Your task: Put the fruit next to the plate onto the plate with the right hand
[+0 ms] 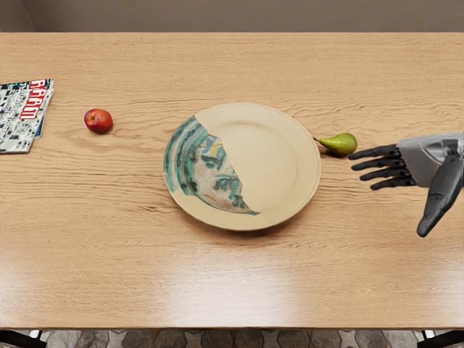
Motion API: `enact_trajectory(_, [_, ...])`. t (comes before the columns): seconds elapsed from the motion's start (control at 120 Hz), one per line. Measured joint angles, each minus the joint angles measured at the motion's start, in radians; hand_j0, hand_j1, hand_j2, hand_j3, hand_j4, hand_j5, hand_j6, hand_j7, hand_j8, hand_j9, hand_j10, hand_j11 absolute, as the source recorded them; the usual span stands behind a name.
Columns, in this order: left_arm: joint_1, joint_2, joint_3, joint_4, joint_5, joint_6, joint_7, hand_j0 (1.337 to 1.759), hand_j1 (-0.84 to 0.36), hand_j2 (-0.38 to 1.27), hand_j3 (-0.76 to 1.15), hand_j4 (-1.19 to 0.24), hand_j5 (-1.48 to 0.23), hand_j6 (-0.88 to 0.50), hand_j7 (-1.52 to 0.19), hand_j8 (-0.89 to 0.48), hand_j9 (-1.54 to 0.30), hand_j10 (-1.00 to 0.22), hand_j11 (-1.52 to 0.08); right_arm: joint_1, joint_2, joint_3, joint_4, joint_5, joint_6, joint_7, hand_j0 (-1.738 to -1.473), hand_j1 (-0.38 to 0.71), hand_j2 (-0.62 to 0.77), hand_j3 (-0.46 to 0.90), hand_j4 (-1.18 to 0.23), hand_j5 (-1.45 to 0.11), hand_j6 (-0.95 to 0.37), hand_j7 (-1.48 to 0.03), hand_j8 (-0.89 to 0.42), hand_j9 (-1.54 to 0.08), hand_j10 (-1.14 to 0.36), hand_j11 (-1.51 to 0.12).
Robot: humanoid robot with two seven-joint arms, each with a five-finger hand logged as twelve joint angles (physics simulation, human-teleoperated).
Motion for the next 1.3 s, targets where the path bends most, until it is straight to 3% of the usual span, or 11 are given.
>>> enact_trajectory(0.083, [0.000, 0.000, 0.000, 0.000, 0.000, 0.000, 0.000, 1.658, 0.35, 0.00, 0.00, 0.00, 0.00, 0.00, 0.00, 0.00, 0.00, 0.00, 0.00, 0.002, 0.039, 0.009, -0.015, -0.003, 0.000, 0.000, -1.658, -0.33, 0.00, 0.00, -0.02, -0.03, -0.02, -0.03, -0.02, -0.03, -0.02, -0.03])
enact_trajectory(0.142, [0.000, 0.000, 0.000, 0.000, 0.000, 0.000, 0.000, 1.658, 0.35, 0.00, 0.00, 0.00, 0.00, 0.00, 0.00, 0.00, 0.00, 0.00, 0.00, 0.016, 0.121, 0.013, -0.083, -0.038, 0.000, 0.000, -1.658, -0.33, 0.00, 0.00, -0.02, -0.03, -0.02, -0.03, -0.02, -0.03, -0.02, -0.03])
enact_trajectory(0.267, [0.001, 0.000, 0.000, 0.000, 0.000, 0.000, 0.000, 1.658, 0.35, 0.00, 0.00, 0.00, 0.00, 0.00, 0.00, 0.00, 0.00, 0.00, 0.00, 0.139, 0.236, -0.014, -0.193, -0.202, -0.033, 0.000, -1.658, -0.32, 0.00, 0.00, -0.02, -0.03, -0.03, -0.03, -0.02, -0.03, -0.02, -0.03])
enact_trajectory(0.4, [0.001, 0.000, 0.000, 0.000, 0.000, 0.000, 0.000, 1.658, 0.35, 0.00, 0.00, 0.00, 0.00, 0.00, 0.00, 0.00, 0.00, 0.00, 0.00, 0.366, 0.335, -0.294, -0.254, -0.321, -0.317, 0.000, -1.658, -0.32, -0.01, 0.00, -0.03, -0.03, -0.03, -0.03, -0.03, -0.03, -0.03, -0.03])
enact_trajectory(0.525, [0.000, 0.000, 0.000, 0.000, 0.000, 0.000, 0.000, 1.658, 0.35, 0.00, 0.00, 0.00, 0.00, 0.00, 0.00, 0.00, 0.00, 0.00, 0.00, 0.442, 0.492, -0.460, -0.286, -0.479, -0.509, 0.000, -1.658, -0.32, -0.01, 0.00, -0.03, -0.04, -0.03, -0.03, -0.03, -0.04, -0.03, -0.03])
enact_trajectory(0.708, [0.000, 0.000, 0.000, 0.000, 0.000, 0.000, 0.000, 1.658, 0.35, 0.00, 0.00, 0.00, 0.00, 0.00, 0.00, 0.00, 0.00, 0.00, 0.00, 0.464, 0.662, -0.607, -0.399, -0.628, -0.578, 0.000, -1.658, -0.30, -0.01, 0.00, -0.05, -0.06, -0.05, -0.06, -0.05, -0.06, -0.05, -0.06])
enact_trajectory(1.033, [0.000, 0.000, 0.000, 0.000, 0.000, 0.000, 0.000, 1.658, 0.35, 0.00, 0.00, 0.00, 0.00, 0.00, 0.00, 0.00, 0.00, 0.00, 0.00, 0.377, 0.828, -0.607, -0.575, -0.728, -0.615, 0.000, -1.658, -0.25, -0.01, 0.00, -0.08, -0.10, -0.08, -0.10, -0.08, -0.10, -0.08, -0.10])
enact_trajectory(1.3, [0.000, 0.000, 0.000, 0.000, 0.000, 0.000, 0.000, 1.658, 0.35, 0.00, 0.00, 0.00, 0.00, 0.00, 0.00, 0.00, 0.00, 0.00, 0.00, 0.333, 0.872, -0.590, -0.667, -0.736, -0.658, 0.000, -1.658, -0.23, -0.02, 0.00, -0.10, -0.13, -0.10, -0.13, -0.10, -0.13, -0.10, -0.13])
